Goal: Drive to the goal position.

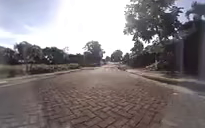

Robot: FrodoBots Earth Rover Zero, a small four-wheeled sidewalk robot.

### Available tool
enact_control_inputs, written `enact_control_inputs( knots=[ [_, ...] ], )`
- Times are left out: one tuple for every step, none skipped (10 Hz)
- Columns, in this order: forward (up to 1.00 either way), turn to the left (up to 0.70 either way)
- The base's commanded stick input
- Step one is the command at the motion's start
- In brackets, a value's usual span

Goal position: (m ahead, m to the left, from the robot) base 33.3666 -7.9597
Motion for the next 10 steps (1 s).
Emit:
enact_control_inputs(
  knots=[
    [1.0,0.0],
    [1.0,0.0],
    [1.0,0.0],
    [1.0,0.0],
    [1.0,0.0],
    [1.0,0.0],
    [1.0,0.0],
    [1.0,0.0],
    [1.0,0.0],
    [1.0,0.0]
  ],
)
